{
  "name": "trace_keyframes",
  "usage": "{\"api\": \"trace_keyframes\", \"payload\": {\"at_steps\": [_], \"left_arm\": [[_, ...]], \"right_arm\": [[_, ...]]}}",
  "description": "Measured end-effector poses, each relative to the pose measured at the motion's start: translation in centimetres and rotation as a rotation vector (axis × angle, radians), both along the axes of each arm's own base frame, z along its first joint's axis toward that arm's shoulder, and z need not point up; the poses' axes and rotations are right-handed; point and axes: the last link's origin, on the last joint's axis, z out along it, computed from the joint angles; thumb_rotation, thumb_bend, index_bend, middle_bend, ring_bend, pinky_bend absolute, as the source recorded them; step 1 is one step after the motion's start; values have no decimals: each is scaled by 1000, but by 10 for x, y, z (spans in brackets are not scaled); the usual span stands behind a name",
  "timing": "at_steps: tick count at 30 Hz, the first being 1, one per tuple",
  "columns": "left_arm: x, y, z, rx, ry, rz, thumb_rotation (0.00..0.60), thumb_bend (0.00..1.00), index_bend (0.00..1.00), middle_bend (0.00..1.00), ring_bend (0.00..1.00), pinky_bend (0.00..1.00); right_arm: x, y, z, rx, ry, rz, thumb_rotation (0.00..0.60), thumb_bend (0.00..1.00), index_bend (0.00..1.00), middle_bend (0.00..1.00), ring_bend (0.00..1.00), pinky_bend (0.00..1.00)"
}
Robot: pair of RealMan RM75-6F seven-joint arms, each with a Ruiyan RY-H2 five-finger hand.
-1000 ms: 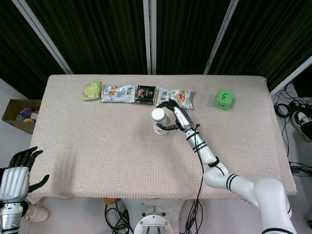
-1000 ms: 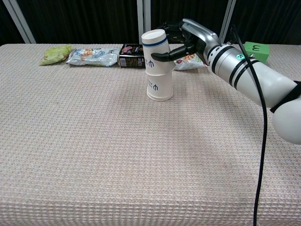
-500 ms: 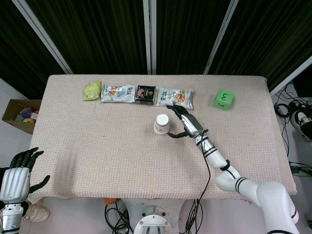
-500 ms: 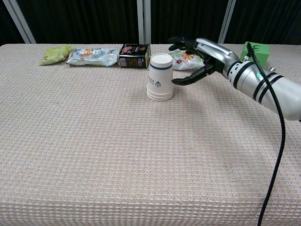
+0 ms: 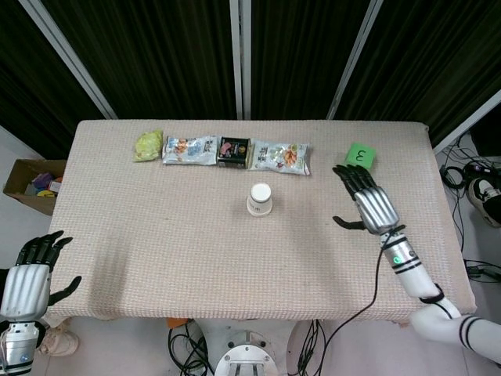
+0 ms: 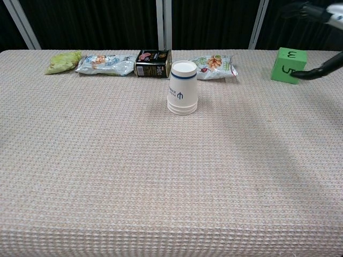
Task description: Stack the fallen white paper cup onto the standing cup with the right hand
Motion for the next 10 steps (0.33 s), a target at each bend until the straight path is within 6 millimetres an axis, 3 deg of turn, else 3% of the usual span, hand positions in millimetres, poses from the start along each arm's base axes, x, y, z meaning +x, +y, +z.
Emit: {"api": "trace_keyframes", "payload": {"at_steps": [5,8,10], "left_arm": [[5,5,0,13,14,-15,600,190,219,152,131,145],[7,6,0,11,15,-21,600,189,220,152,132,145],[8,6,0,9,20,-22,600,190,220,152,132,145]], "right_arm": [[-37,70,63,-93,34,-164,600,132,0,42,0,0],[-58,108,78,-113,34,-242,600,131,0,32,0,0],[-65,122,81,-114,19,-260,600,132,0,31,0,0]]}}
